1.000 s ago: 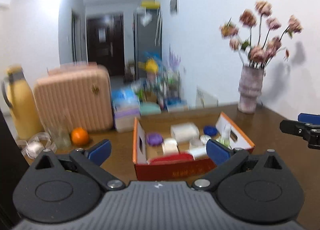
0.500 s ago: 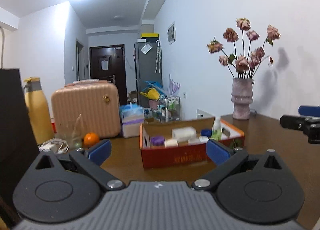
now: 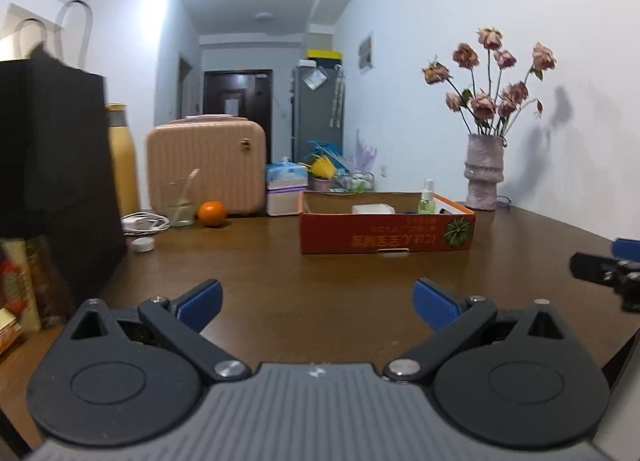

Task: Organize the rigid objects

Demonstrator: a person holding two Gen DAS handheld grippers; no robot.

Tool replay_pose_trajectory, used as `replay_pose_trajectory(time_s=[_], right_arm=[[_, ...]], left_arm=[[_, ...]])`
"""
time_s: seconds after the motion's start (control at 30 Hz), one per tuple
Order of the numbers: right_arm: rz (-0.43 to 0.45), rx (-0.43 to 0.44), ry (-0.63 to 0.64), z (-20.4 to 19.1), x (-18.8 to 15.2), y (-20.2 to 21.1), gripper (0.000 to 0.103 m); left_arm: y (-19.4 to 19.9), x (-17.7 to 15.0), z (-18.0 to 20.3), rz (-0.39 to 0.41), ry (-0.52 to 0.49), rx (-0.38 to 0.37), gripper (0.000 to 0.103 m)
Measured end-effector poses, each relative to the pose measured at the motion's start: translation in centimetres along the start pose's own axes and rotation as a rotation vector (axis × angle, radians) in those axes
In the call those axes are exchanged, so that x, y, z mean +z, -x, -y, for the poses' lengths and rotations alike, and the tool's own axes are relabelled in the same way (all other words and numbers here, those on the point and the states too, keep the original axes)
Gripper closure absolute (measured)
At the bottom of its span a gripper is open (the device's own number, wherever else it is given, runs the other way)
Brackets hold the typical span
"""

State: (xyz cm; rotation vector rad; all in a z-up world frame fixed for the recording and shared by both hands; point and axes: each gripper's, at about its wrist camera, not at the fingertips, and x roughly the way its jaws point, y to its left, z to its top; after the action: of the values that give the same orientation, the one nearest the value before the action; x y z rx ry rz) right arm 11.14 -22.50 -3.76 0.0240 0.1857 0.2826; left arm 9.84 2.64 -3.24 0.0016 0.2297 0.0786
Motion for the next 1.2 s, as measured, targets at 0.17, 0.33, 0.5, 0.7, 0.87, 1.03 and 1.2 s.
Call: replay_pose_trajectory(time_s=[0.17, 0.33, 0.5, 0.7, 0.87, 1.03, 1.2], right_arm=[[0.038, -0.015, 0.021, -1.5, -0.5, 4.1, 0.012], [0.025, 0.017, -0.018, -3.1, -0.9, 6.1, 0.012], [0.015, 0.036, 0.033, -4.4, -1.0, 6.2, 0.012], [0.016, 0.016, 0.010, -3.9, -0.8, 6.4, 0.012], [0.020, 0.005, 0.014, -3.9, -0.7, 6.5, 0.009], [0.017, -0.004, 0.008, -3.7, -0.6, 6.4, 0.009], [0.013, 0.004, -0.005, -3.5, -0.5, 6.3, 0.009]], left_arm=[[4.0, -0.5, 0.3, 0.037, -0.037, 0.017, 0.000], [7.0, -0.4, 1.4, 0.093, -0.076, -0.004, 0.000], [7.7, -0.3, 2.3, 0.108, -0.084, -0.020, 0.000], [7.3, -0.3, 2.2, 0.069, -0.051, -0.027, 0.000], [7.4, -0.2, 2.0, 0.076, -0.047, -0.018, 0.000], [7.4, -0.2, 1.9, 0.082, -0.052, -0.018, 0.000], [7.4, -0.2, 1.9, 0.087, -0.058, -0.018, 0.000]])
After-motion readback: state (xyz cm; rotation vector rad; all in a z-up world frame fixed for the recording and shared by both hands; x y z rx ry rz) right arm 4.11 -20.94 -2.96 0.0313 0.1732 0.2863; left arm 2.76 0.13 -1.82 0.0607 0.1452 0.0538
